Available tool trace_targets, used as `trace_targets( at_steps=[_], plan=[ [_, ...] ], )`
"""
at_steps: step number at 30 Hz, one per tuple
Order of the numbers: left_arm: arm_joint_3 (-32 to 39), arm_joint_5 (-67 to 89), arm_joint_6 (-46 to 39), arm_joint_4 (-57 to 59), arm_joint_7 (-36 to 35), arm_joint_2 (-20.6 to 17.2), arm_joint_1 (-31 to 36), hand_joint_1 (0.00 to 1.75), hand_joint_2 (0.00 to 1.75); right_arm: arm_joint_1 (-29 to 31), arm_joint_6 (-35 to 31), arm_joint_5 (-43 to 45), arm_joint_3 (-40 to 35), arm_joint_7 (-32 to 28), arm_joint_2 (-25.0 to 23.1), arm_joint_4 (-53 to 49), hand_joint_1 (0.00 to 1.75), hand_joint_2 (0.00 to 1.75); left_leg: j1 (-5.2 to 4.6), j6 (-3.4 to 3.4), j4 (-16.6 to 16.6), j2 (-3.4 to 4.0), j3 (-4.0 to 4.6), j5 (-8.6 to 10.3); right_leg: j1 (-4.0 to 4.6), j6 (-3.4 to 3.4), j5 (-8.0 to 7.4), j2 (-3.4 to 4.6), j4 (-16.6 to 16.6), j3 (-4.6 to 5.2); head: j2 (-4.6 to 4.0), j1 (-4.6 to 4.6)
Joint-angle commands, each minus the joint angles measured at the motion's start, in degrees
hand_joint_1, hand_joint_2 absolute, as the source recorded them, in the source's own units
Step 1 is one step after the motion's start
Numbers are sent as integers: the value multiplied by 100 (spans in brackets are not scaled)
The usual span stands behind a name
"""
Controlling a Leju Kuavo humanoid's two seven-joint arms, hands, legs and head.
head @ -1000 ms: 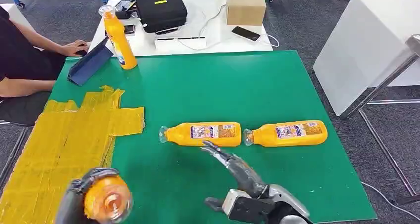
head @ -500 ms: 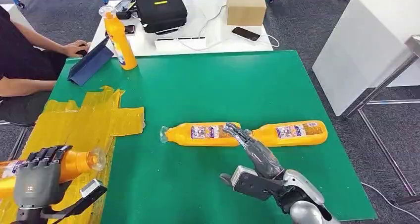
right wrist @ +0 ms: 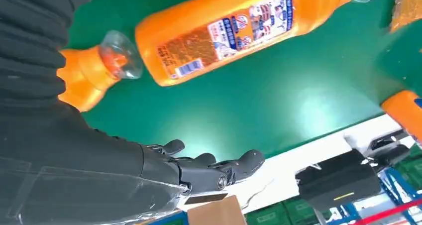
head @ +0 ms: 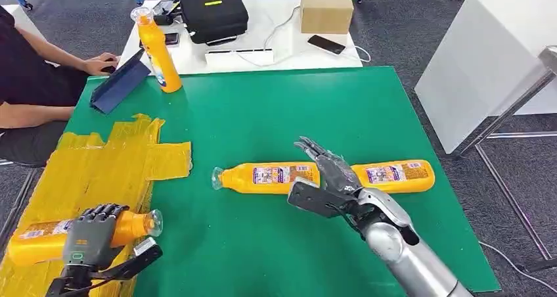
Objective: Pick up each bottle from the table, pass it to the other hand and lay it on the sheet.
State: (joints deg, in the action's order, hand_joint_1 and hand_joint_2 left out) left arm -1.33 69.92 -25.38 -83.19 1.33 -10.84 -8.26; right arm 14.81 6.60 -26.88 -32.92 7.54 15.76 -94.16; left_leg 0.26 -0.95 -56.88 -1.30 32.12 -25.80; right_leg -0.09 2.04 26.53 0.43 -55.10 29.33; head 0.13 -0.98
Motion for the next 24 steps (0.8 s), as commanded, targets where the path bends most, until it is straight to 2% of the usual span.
trace_targets(
  at_steps=[1,4,8,9,10,11,14,16,17,18,21,24],
  plan=[
    [-558,-496,470,824,282,-111,437,175,175,850,112,-180,-381,329,-319,1213,0,175,-4,2,7,16,-9,0,-3,0,-1,6,5,-6,0,0],
    [-799,-1126,857,1191,697,-68,672,175,175,1315,222,-258,-484,401,-622,1968,0,175,2,7,10,42,-18,0,4,-3,-9,21,11,-12,0,0],
    [-948,-1835,1451,1474,1070,-77,827,175,175,1741,305,-399,-671,409,-936,2729,0,175,-5,4,13,28,-2,8,-4,-2,-12,18,7,6,0,-2],
    [-969,-1979,1594,1519,1142,-100,861,117,175,1843,318,-437,-719,423,-1069,2964,0,175,0,7,13,40,-5,9,2,-5,-17,25,9,5,0,2],
    [-953,-2022,1584,1524,1163,-78,863,0,175,1885,334,-455,-739,435,-1119,3061,0,175,1,6,18,39,-11,16,3,-7,-19,21,12,-2,0,-7],
    [-885,-2322,2009,1567,1022,-24,918,0,0,1914,345,-470,-757,442,-1208,3237,0,175,-2,5,13,22,-13,12,0,-4,-11,13,8,-5,0,0],
    [-872,-3027,2516,1330,1433,-92,886,0,0,2019,385,-500,-884,425,-1393,3768,0,175,-3,1,10,-11,-22,13,-2,-2,-5,-20,3,-23,0,-4],
    [-853,-3611,3014,1036,1722,-199,799,0,0,2130,381,-520,-957,376,-1493,4186,0,175,4,7,12,3,-26,17,6,-2,-12,-12,10,-27,0,-2],
    [-862,-3875,3269,902,1856,-267,763,0,0,2185,360,-512,-962,344,-1535,4369,0,175,0,7,8,-21,-22,17,1,-2,-6,-25,-1,-27,0,0],
    [-848,-4124,3446,729,1986,-327,701,0,0,2261,345,-520,-982,291,-1575,4548,0,175,2,11,8,-14,-20,20,3,-3,-9,-21,0,-24,0,-2],
    [-721,-4868,3959,171,2080,-393,532,0,0,2475,280,-471,-911,182,-1680,5065,0,175,5,10,-1,-4,-11,18,6,-2,-10,-13,-8,-15,0,0],
    [-550,-5511,4297,-279,2167,-346,427,0,0,2555,361,-457,-949,150,-1736,5193,0,175,3,9,-4,-28,-4,20,3,-1,-3,-31,-12,-13,0,0]
  ],
)
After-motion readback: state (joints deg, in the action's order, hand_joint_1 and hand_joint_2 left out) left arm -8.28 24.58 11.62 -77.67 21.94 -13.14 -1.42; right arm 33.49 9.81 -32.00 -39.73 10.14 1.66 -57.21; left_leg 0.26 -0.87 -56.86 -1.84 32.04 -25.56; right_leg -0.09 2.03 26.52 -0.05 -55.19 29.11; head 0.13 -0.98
